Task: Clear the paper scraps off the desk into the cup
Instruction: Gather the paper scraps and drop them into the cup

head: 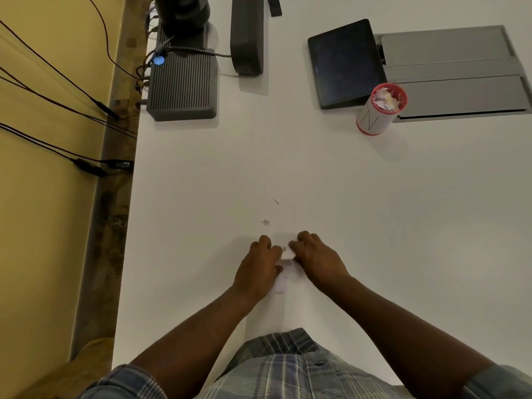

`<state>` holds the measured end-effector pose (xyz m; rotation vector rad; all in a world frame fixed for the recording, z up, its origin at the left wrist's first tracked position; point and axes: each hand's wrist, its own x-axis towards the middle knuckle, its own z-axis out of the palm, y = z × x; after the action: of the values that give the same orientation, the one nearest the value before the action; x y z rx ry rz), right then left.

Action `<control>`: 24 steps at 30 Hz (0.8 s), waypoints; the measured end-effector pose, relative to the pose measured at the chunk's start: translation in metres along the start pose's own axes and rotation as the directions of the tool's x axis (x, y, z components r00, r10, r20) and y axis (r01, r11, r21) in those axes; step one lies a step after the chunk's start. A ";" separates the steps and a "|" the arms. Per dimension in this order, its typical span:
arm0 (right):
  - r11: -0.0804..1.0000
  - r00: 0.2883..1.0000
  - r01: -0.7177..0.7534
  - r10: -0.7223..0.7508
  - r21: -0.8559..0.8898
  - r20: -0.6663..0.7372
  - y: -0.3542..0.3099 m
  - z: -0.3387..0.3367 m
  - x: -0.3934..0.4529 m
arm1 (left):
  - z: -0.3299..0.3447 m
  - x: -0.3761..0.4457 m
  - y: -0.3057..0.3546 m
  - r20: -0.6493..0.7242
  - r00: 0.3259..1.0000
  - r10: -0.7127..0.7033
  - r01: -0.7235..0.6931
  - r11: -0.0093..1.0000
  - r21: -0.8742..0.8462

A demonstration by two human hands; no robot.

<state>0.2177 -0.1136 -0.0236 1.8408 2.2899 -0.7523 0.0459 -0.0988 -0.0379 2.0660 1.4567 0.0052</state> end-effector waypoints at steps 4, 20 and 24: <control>1.000 0.999 0.019 -0.020 -0.011 -0.049 0.002 -0.001 -0.002 | -0.005 -0.003 -0.001 -0.045 0.999 0.002 -0.007 0.993 -0.120; 0.717 0.894 -0.323 0.445 0.618 -0.048 0.034 -0.043 0.015 | -0.049 0.035 -0.021 -0.012 0.947 -0.320 0.262 0.797 -0.545; 0.584 0.876 -0.356 0.480 0.730 0.044 0.040 -0.051 0.016 | -0.061 0.044 -0.021 0.052 0.933 -0.357 0.292 0.662 -0.690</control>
<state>0.2628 -0.0712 0.0025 2.7123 1.5534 -1.6264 0.0247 -0.0282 -0.0121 1.1876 1.5491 0.4407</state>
